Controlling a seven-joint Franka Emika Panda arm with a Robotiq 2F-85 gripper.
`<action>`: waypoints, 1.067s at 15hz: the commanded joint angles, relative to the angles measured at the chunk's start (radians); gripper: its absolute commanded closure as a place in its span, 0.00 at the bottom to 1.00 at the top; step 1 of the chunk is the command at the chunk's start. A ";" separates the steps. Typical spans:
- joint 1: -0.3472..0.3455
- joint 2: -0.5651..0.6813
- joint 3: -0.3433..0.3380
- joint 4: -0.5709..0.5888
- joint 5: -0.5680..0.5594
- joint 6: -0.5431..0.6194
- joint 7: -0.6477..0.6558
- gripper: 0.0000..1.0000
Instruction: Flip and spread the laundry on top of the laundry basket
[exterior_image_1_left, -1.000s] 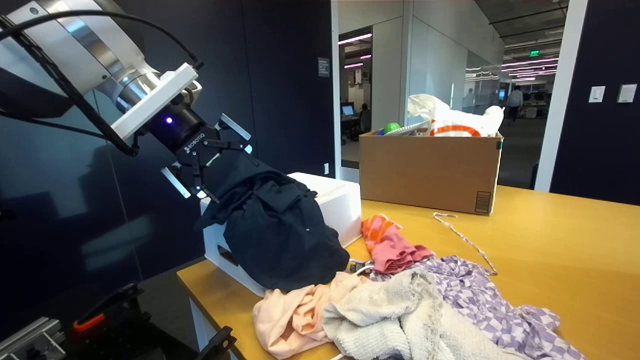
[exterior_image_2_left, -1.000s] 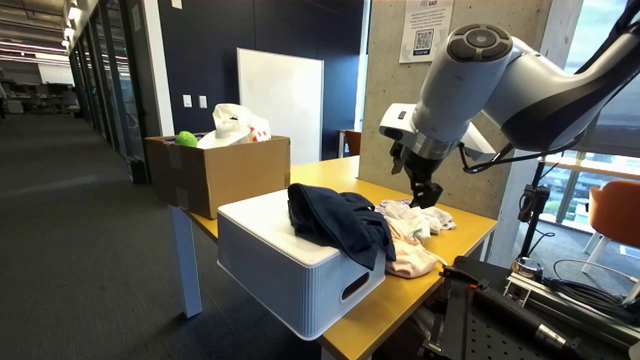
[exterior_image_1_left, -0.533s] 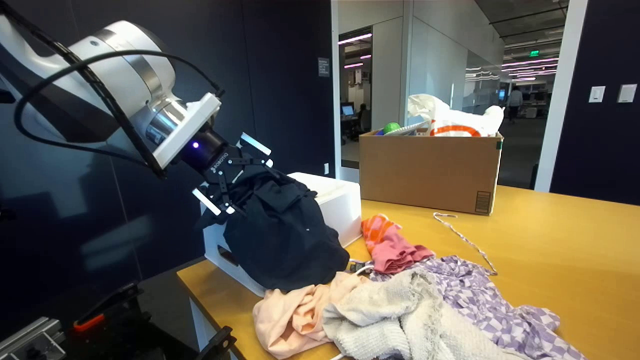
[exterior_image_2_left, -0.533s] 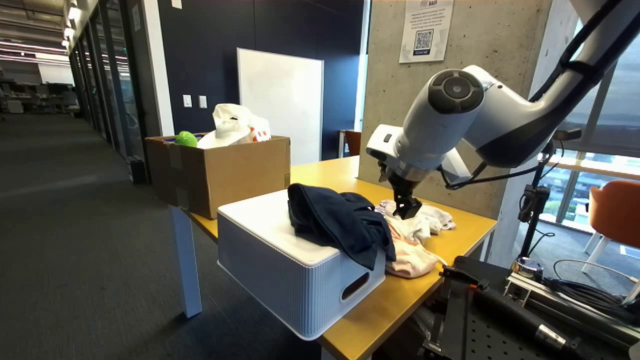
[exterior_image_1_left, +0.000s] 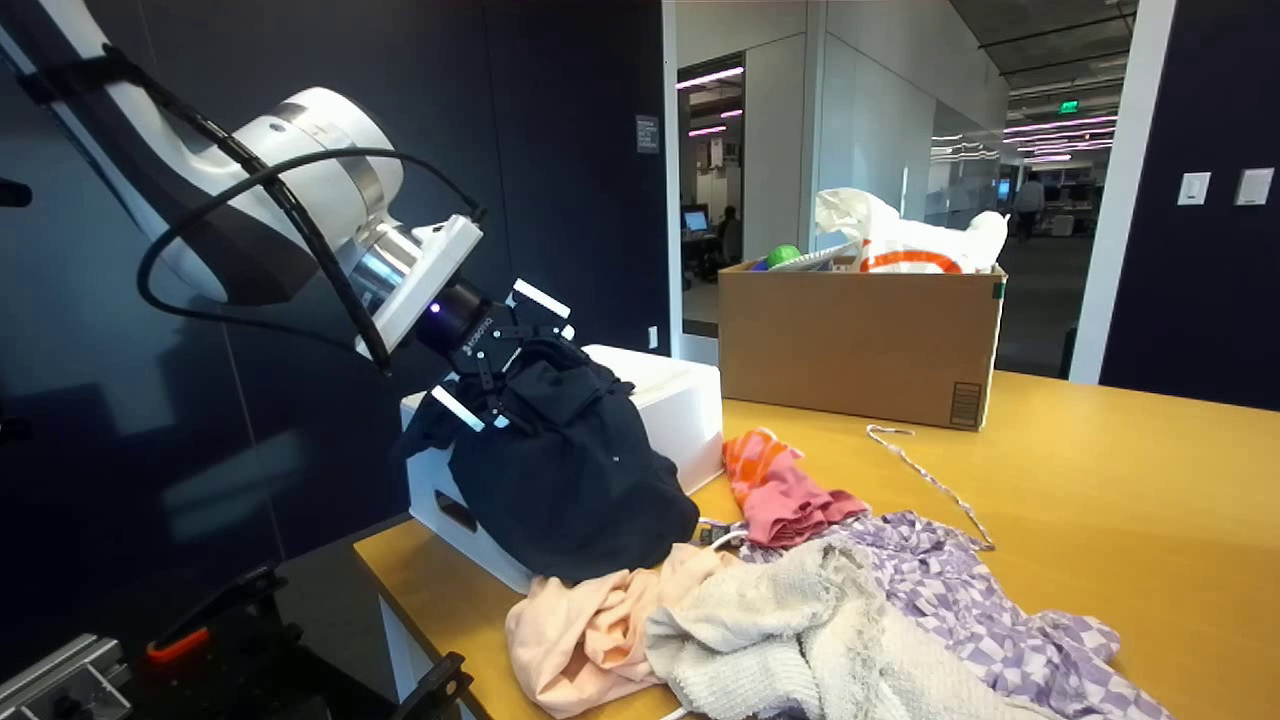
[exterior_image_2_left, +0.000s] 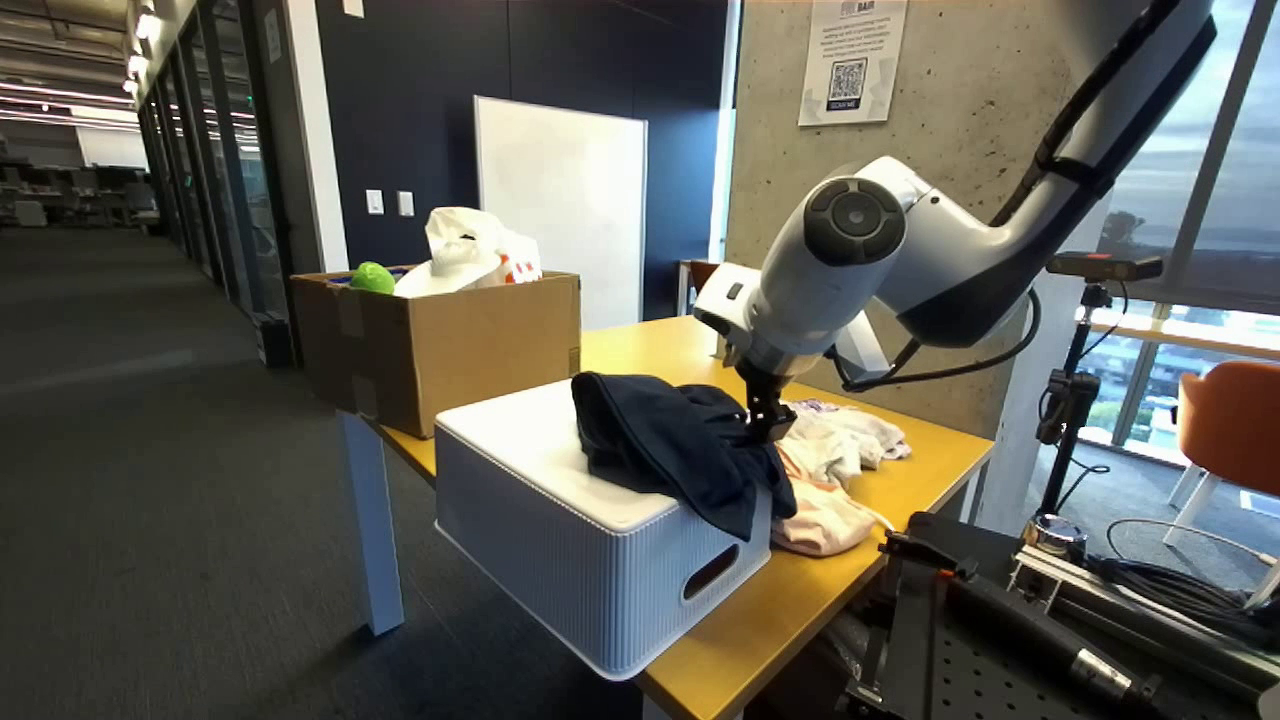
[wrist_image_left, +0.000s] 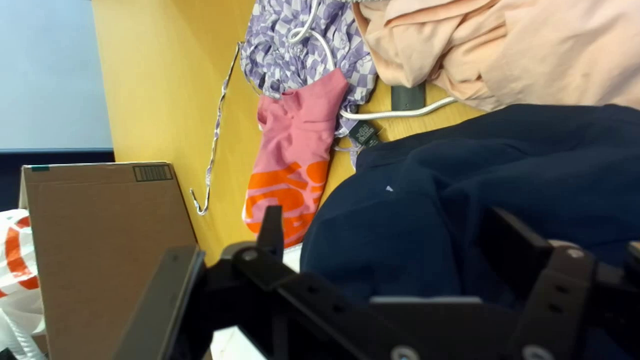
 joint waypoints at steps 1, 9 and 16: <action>0.005 0.002 0.001 0.033 -0.035 -0.005 0.025 0.00; 0.008 0.034 0.002 0.065 -0.051 -0.007 0.055 0.00; 0.008 0.042 0.006 0.059 -0.078 -0.010 0.066 0.50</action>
